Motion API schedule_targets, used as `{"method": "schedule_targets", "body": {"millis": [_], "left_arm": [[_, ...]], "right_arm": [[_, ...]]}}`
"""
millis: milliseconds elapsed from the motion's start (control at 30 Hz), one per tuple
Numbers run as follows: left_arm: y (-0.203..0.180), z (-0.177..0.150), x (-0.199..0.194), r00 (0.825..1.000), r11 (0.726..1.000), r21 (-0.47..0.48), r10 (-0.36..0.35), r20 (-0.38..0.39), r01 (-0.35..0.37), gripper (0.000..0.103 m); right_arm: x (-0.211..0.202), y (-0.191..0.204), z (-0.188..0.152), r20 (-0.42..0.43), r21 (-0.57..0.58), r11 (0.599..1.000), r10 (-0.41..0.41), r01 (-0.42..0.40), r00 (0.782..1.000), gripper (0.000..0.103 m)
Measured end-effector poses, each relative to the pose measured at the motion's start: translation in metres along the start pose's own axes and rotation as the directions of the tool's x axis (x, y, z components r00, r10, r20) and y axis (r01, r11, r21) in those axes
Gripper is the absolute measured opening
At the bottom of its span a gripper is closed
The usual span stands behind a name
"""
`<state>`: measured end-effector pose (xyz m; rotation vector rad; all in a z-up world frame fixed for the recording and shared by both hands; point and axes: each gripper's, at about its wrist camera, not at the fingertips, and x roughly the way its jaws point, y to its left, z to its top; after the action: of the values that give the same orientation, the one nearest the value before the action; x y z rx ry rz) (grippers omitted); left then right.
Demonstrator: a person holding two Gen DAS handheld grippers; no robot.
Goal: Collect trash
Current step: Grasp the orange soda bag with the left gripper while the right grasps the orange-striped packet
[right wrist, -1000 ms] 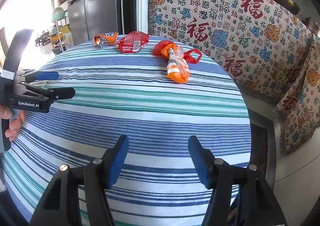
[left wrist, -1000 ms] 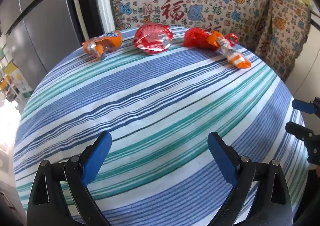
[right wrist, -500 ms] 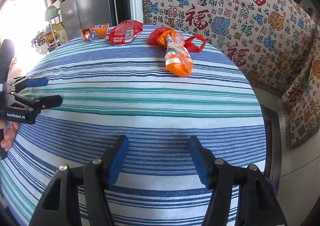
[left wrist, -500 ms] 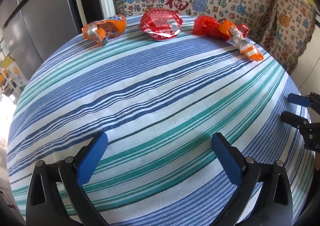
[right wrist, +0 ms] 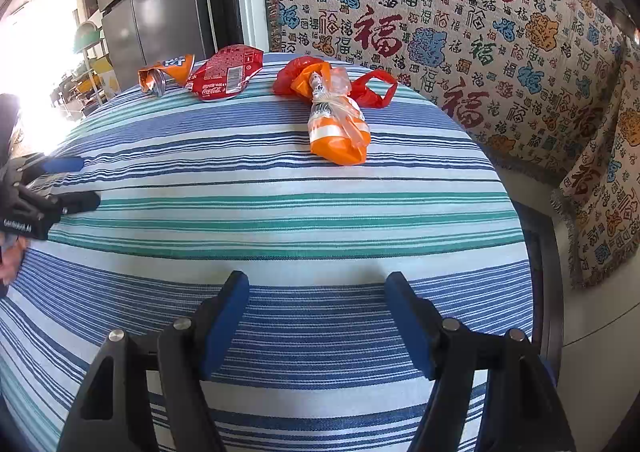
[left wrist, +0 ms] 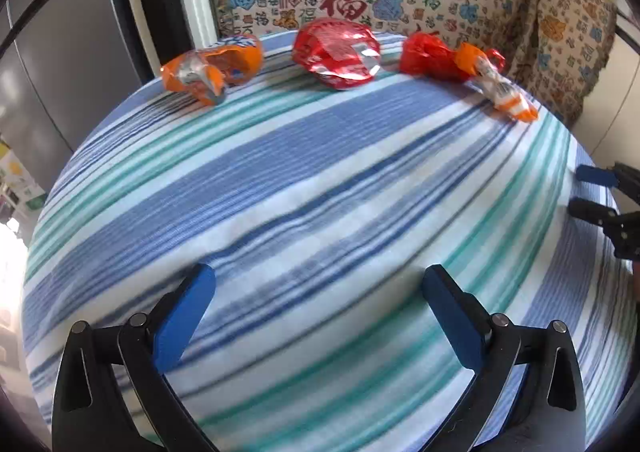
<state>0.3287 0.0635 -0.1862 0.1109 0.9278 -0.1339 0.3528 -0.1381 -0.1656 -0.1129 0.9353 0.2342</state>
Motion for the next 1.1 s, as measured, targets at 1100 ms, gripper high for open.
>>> {"method": "schedule_targets", "body": {"millis": [1100], "left_arm": [[0.095,0.136,0.096,0.995,0.987,0.129,-0.096,0.03,0.091,0.085]], "right_arm": [[0.002,0.0,0.0,0.001,0.004,1.0,0.005,-0.005,1.0,0.074]]}}
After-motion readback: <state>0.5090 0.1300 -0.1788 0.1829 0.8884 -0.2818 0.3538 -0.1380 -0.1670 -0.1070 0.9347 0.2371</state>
